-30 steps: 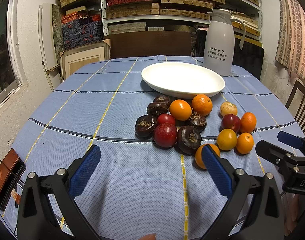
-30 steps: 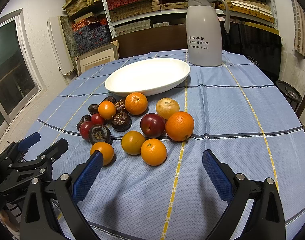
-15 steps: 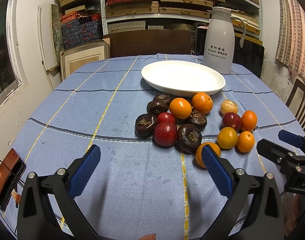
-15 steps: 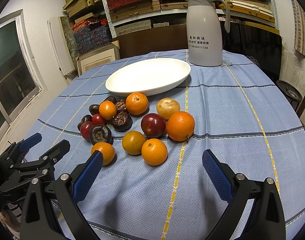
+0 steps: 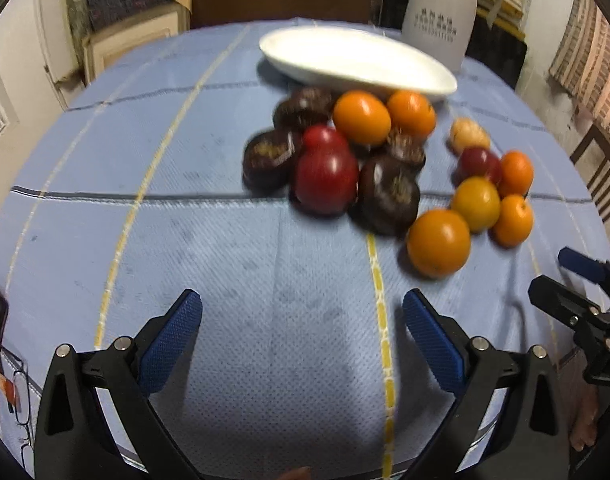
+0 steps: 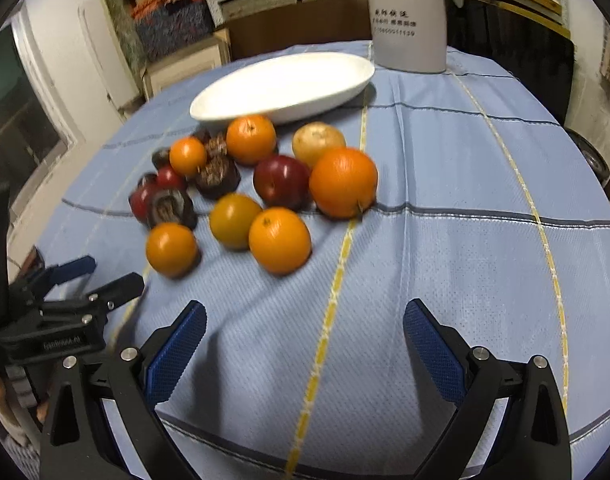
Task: Organize fruits
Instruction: 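Move right tool to a small orange while left tool reaches a red plum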
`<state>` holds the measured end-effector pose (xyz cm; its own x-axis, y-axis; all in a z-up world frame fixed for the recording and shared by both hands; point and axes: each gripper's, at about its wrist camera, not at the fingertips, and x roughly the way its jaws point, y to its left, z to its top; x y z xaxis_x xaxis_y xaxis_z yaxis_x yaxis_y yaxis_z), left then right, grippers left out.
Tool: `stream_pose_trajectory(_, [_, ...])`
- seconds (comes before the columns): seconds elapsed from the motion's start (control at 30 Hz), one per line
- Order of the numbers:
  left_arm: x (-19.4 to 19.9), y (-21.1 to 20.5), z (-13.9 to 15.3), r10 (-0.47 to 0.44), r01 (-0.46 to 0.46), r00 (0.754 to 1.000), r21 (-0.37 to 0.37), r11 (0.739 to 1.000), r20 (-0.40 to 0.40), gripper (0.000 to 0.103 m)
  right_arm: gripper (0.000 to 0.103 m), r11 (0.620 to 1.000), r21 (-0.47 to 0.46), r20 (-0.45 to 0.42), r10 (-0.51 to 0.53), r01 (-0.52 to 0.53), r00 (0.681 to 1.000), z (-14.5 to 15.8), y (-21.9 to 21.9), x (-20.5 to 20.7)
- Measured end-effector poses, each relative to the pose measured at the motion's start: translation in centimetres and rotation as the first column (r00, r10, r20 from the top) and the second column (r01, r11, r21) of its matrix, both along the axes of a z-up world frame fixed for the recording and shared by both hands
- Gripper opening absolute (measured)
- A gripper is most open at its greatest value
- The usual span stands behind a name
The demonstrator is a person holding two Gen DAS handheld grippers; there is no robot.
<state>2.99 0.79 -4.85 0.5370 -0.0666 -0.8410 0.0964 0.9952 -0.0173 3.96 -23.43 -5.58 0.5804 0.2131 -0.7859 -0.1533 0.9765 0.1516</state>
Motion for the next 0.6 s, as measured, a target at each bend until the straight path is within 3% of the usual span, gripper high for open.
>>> stream_pose_trajectory(0.07, [0.1, -0.6, -0.3, -0.020, 0.020, 1.000, 0.042, 0.999, -0.002, 0.099, 0.100, 0.998, -0.066, 0.000, 0.011, -0.011, 1.000, -0.1, 0.7, -0.1])
stream_pose_trajectory(0.17, [-0.1, -0.3, -0.4, -0.039, 0.039, 0.999, 0.035, 0.999, -0.007, 0.099, 0.100, 0.990, -0.136, -0.022, 0.033, -0.036, 0.999, -0.7, 1.7, 0.1])
stream_pose_trajectory(0.6, [1.9, -1.1, 0.0, -0.035, 0.035, 0.999, 0.044, 0.998, -0.013, 0.099, 0.100, 0.983, -0.162, -0.043, 0.083, -0.089, 0.996, -0.9, 1.4, 1.0])
